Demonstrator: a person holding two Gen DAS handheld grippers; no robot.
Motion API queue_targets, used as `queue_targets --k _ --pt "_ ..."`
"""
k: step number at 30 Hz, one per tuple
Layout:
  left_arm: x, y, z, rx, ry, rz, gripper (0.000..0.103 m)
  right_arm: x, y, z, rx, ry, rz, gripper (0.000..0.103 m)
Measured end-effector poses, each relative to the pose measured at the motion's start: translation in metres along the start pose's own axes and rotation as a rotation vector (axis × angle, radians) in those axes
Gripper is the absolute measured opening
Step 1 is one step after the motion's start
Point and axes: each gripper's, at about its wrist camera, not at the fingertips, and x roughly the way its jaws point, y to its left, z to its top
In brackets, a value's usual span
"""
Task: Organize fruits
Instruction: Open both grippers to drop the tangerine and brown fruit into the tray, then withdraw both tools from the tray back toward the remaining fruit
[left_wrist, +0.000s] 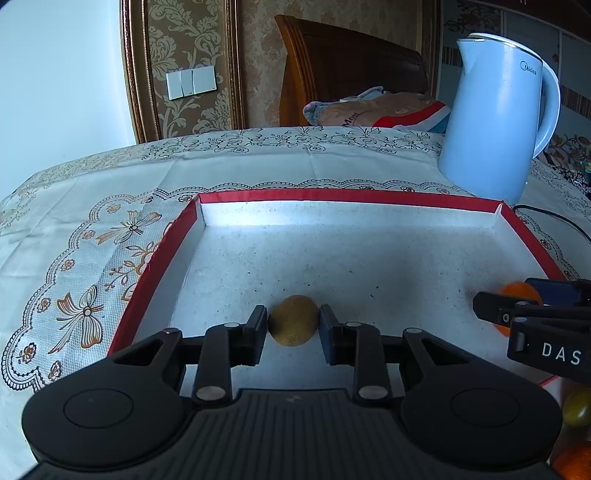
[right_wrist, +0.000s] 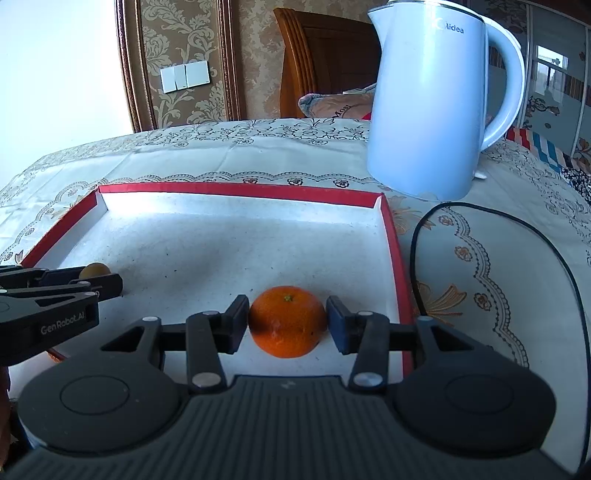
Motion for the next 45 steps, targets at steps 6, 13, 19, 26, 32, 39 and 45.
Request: queue_targets --k 6,13,19,26,32,39,45 --pt "-0.004 0.003 -0.002 -0.004 -0.011 0.002 0.052 -0.006 0.005 -0.001 -0.024 -0.036 -0.019 0.071" --pt "-0.018 0.005 -0.006 -0.011 -0.082 0.01 0.062 -0.014 0.004 -0.005 -0.023 -0.071 -0.029 0.076" --pt "-0.022 0.006 -0.011 -0.009 -0.084 0.016 0.062 -0.019 0.001 -0.007 -0.01 -0.094 -0.032 0.081" --pt "-0.028 0.004 -0.015 0.004 -0.111 0.031 0.069 -0.023 0.0 -0.009 -0.008 -0.113 -0.031 0.083" --pt "-0.035 0.008 -0.02 -0.013 -0.118 0.03 0.069 -0.034 0.002 -0.016 -0.008 -0.122 -0.021 0.085" --pt "-0.049 0.014 -0.031 -0.037 -0.135 0.021 0.071 -0.066 0.007 -0.029 -0.027 -0.159 0.002 0.09" --pt "-0.062 0.018 -0.043 -0.051 -0.147 0.012 0.072 -0.085 0.007 -0.045 -0.023 -0.164 0.021 0.091"
